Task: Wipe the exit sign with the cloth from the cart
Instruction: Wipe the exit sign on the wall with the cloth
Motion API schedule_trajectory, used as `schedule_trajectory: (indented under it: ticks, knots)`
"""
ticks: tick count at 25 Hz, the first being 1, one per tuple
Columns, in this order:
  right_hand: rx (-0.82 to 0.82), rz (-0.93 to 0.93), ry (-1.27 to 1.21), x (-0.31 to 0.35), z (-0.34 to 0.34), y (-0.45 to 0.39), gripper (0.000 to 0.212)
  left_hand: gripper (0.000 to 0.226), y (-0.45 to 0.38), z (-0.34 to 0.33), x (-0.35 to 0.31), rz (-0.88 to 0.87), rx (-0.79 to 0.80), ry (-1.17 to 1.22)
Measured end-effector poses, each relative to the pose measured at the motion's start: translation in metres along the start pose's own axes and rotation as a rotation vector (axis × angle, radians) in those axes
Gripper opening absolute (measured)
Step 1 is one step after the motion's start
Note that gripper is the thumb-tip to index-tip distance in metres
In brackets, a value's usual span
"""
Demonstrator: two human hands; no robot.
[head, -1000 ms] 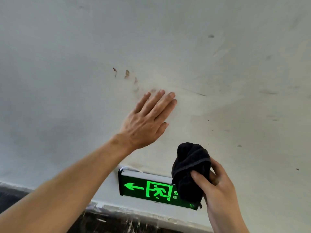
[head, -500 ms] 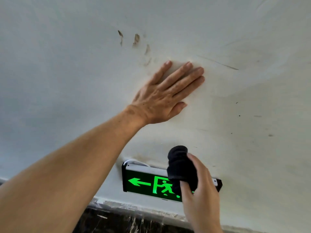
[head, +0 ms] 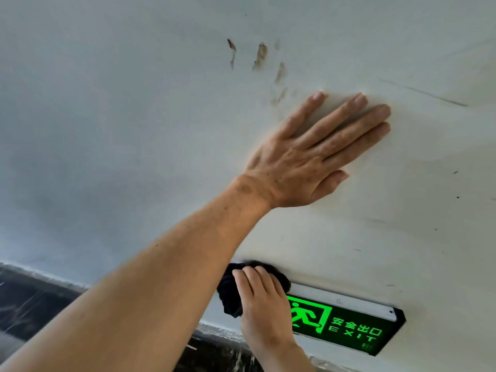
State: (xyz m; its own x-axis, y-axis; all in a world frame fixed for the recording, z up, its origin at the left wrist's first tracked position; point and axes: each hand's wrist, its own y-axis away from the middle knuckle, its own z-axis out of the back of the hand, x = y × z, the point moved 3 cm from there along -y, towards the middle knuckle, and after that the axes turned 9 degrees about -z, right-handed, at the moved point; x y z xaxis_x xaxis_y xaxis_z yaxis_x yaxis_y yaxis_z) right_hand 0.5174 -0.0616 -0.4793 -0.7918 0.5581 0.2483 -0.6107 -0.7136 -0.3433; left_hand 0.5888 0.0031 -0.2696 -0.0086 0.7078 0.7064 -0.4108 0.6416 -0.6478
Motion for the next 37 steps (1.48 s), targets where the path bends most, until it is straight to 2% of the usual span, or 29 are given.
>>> schedule_trajectory:
  ticks: [4, 8, 25, 32, 37]
  knots:
    - [0.090, -0.047, 0.119, 0.004, -0.011, 0.005, 0.071, 0.064, -0.002, 0.001, 0.001, 0.008, 0.004, -0.013]
    - [0.050, -0.055, 0.155, 0.000, -0.004, 0.002, 0.060, 0.063, -0.002, 0.001, 0.001, 0.007, 0.009, -0.044]
    - [0.008, -0.170, 0.159, -0.089, 0.038, 0.037, 0.079, 0.066, -0.001, 0.002, 0.001, -0.011, -0.005, -0.107]
    - [-0.022, -0.171, 0.134, -0.125, 0.054, 0.051, 0.064, 0.066, 0.000, 0.004, 0.001, -0.020, 0.002, -0.112]
    - [-0.052, -0.299, 0.158, -0.149, 0.064, 0.056, 0.065, 0.065, -0.001, 0.003, 0.000, -0.027, -0.007, -0.125]
